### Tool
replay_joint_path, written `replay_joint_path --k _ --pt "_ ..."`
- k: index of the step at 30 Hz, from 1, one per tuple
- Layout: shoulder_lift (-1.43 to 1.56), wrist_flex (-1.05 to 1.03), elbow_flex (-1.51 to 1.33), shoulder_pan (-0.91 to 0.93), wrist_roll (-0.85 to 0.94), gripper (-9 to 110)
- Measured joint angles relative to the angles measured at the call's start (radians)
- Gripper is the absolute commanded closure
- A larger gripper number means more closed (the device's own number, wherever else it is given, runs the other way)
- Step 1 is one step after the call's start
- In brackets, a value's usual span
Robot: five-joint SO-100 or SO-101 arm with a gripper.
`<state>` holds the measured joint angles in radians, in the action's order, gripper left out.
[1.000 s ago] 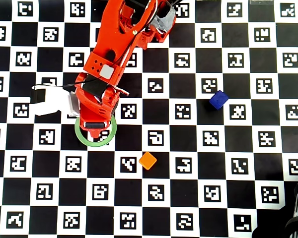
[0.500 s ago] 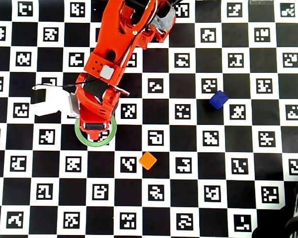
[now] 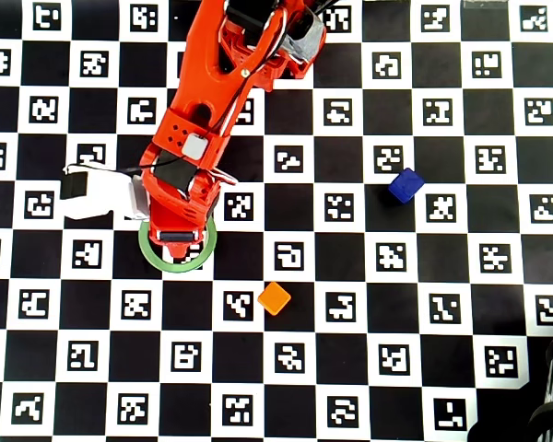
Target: Grab the red cube then put it in the green circle then put the blue cube on top and finally the orange cube on top
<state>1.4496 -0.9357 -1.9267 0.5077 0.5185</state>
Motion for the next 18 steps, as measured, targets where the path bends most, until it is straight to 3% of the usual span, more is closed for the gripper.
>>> replay_joint_path --k 18 --pt "-0.028 0.018 0.0 0.0 0.0 97"
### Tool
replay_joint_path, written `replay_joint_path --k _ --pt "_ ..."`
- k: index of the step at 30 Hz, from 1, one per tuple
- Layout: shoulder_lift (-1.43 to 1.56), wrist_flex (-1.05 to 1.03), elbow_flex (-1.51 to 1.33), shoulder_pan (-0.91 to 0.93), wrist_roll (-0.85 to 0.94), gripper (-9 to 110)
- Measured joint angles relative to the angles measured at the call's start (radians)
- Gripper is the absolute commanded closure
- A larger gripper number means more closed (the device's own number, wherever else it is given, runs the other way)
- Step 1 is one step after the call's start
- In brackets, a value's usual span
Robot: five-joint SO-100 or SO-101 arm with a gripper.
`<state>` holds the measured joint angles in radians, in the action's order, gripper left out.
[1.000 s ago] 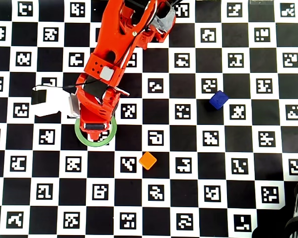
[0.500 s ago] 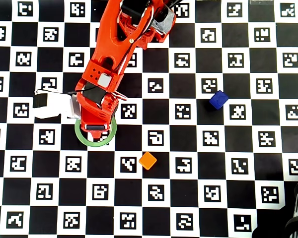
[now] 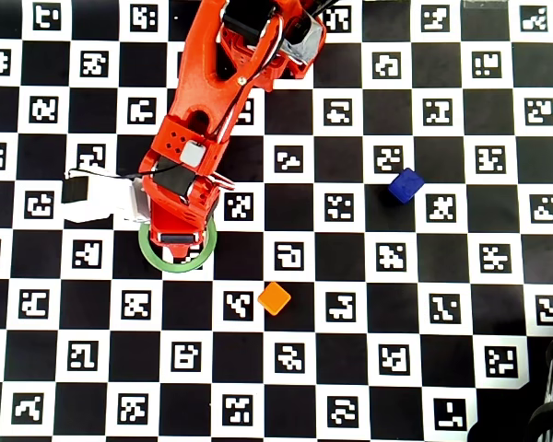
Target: Grab the red cube then put it in the green circle then put the blue cube on top and finally the orange cube on top
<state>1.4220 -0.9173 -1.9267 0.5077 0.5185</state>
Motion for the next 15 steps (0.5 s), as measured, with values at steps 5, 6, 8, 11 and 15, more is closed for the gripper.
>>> replay_joint_path --k 5,6,8,11,15 --pt "0.0 0.0 0.0 0.0 0.0 86" --pt "0.0 0.0 0.0 0.0 0.0 83" --pt "0.0 0.0 0.0 0.0 -0.002 72" --pt "0.0 0.0 0.0 0.0 -0.018 57" --pt "0.0 0.0 0.0 0.009 -0.028 50"
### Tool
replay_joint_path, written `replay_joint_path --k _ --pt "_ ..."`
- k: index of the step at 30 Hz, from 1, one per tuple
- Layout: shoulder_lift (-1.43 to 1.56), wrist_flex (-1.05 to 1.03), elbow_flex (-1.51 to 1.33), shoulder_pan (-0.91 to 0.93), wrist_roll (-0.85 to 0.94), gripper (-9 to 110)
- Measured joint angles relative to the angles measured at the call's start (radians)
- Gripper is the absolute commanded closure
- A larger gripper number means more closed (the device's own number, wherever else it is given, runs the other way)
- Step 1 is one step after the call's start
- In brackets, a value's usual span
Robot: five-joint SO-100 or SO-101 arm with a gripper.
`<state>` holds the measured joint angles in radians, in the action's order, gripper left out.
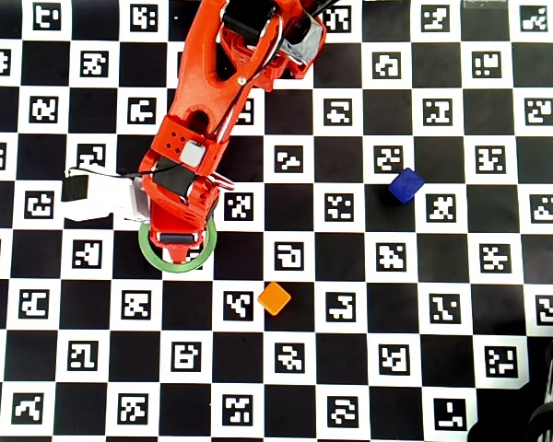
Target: Grab the red cube then put it in the green circle then put the blue cube on top and finally the orange cube on top
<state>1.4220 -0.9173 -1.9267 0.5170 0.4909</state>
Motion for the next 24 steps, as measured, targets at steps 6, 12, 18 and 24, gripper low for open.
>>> replay_joint_path --k 6,12,18,24 --pt "0.0 0.0 0.0 0.005 0.0 48" --pt "0.0 0.0 0.0 0.005 0.0 48" --pt "0.0 -0.054 0.028 0.005 0.0 48" --pt "0.0 -0.147 0.103 0.005 -0.011 48"
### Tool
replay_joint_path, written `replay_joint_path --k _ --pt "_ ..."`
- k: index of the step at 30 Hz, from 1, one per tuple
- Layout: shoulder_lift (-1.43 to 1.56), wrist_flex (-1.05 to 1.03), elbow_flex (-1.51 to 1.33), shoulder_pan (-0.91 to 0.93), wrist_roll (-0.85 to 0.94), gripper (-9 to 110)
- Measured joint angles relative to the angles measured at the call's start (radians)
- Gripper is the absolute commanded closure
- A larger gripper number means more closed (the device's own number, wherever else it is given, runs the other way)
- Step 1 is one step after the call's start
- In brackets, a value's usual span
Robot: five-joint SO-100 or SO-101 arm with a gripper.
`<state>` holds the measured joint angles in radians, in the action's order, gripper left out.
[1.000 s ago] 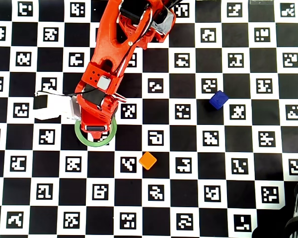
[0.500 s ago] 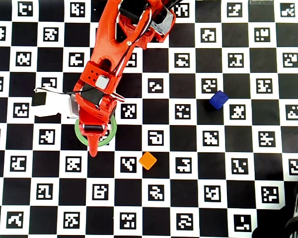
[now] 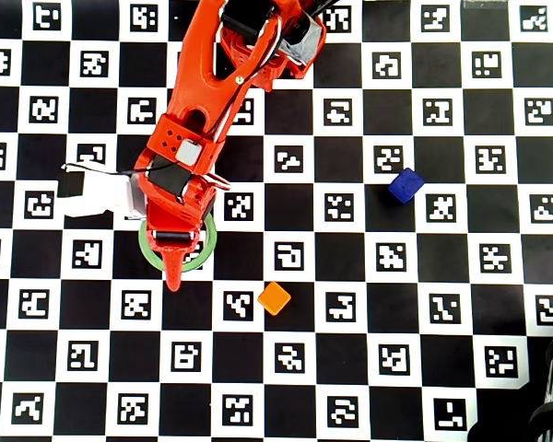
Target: Grab the red cube then put it in the green circle then put the blue cube on top and finally the orange cube on top
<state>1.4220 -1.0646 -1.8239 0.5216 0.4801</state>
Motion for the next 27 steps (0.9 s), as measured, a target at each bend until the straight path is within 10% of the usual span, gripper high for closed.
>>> replay_joint_path --k 27 --pt "0.259 -0.437 0.156 -0.181 -0.216 49"
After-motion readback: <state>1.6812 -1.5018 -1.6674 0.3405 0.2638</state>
